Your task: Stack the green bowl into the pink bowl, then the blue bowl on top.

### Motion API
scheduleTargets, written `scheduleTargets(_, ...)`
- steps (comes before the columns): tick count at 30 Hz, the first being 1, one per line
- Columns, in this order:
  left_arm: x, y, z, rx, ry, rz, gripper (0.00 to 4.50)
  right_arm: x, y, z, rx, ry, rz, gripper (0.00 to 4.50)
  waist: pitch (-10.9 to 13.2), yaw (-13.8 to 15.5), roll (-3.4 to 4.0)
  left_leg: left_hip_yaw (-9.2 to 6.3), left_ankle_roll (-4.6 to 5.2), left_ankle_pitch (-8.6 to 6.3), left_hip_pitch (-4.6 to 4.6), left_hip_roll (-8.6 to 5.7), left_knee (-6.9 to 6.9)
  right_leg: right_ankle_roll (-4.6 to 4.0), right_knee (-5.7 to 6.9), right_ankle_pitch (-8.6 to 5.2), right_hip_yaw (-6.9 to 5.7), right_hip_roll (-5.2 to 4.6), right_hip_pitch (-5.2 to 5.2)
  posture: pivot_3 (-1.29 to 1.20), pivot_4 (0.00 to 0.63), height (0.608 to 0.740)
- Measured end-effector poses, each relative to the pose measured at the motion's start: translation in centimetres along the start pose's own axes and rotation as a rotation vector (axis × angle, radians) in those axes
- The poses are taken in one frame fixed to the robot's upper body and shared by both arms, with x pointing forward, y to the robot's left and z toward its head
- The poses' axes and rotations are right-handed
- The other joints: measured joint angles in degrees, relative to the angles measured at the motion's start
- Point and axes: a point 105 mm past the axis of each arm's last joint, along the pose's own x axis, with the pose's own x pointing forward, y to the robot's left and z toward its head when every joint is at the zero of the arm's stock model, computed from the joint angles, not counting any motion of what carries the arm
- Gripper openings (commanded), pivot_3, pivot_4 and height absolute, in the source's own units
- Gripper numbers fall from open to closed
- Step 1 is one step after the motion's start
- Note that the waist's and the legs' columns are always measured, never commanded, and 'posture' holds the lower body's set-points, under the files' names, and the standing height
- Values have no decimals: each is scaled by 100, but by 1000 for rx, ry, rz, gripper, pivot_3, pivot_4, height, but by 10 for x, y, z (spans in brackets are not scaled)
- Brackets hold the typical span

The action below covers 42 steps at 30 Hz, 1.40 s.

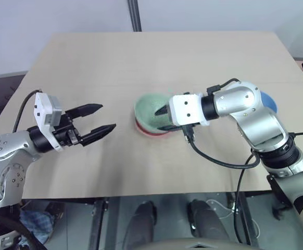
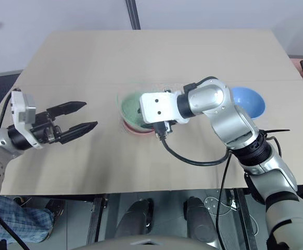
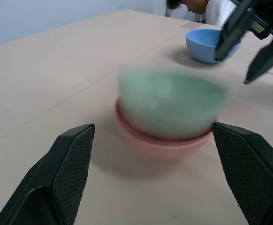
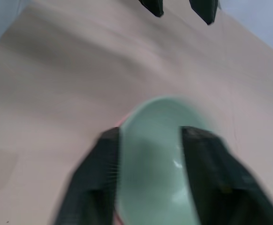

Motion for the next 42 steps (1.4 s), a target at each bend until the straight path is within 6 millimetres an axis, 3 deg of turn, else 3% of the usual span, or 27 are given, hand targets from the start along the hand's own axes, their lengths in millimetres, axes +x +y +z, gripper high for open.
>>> scheduleTargets(4, 3, 1, 2, 7, -2, -14, 4237, -5, -8, -8, 61, 36, -54, 3372, 0, 8, 0, 0, 0, 0, -2, -1, 0, 0, -2, 0, 0, -2, 0, 0, 150, 740)
scheduleTargets(8, 9, -3, 2, 4, 0, -52, 4237, -25, -19, -24, 110, 106, -132, 3372, 0, 40, -1, -1, 0, 0, -5, -4, 0, 0, -5, 0, -1, -5, 0, 0, 150, 740)
scheduleTargets(14, 31, -8, 19, 38, -42, -149, 4237, -71, -35, -71, 273, 281, -342, 3372, 1, 59, -1, 1, 0, 0, -6, -4, 0, 0, -4, 0, -1, -3, 0, 0, 150, 740)
scheduleTargets(19, 57, -20, 33, 43, -98, -272, 4237, -109, -44, -95, 393, 405, -533, 3372, 0, 77, -3, 2, 0, 0, -9, -6, 1, 0, -6, 0, -1, -3, 0, 0, 150, 740)
scheduleTargets(23, 82, -24, 33, 20, -130, -362, 4237, -122, -33, -113, 473, 490, -606, 3372, 0, 55, -2, 4, 1, 0, -8, -6, 1, 0, -4, 0, 3, 0, -1, 0, 150, 740)
scheduleTargets(29, 114, -26, 35, 33, -155, -454, 4237, -124, -20, -123, 604, 542, -697, 3372, 0, 37, -3, 4, 1, 1, -10, -7, 7, 0, -3, 0, 4, 0, 0, 0, 150, 740)
scheduleTargets(34, 123, -24, 35, 43, -165, -485, 4237, -129, 1, -144, 762, 635, -770, 3372, 0, 43, -4, 4, 1, 1, -11, -8, 7, 0, -4, 0, 5, -1, 0, 0, 150, 740)
scheduleTargets(40, 136, -28, 35, 53, -175, -530, 4237, -132, 53, -184, 921, 815, -769, 3372, 0, 90, -4, 5, 2, 1, -13, -12, 9, 1, -4, 0, 5, -4, 0, 0, 150, 740)
scheduleTargets(42, 136, -28, 36, 60, -174, -536, 4237, -134, 55, -187, 918, 823, -784, 2856, -1, 62, -3, 6, 2, 1, -9, -11, 9, 1, -1, 0, 7, -3, 0, 0, 150, 740)
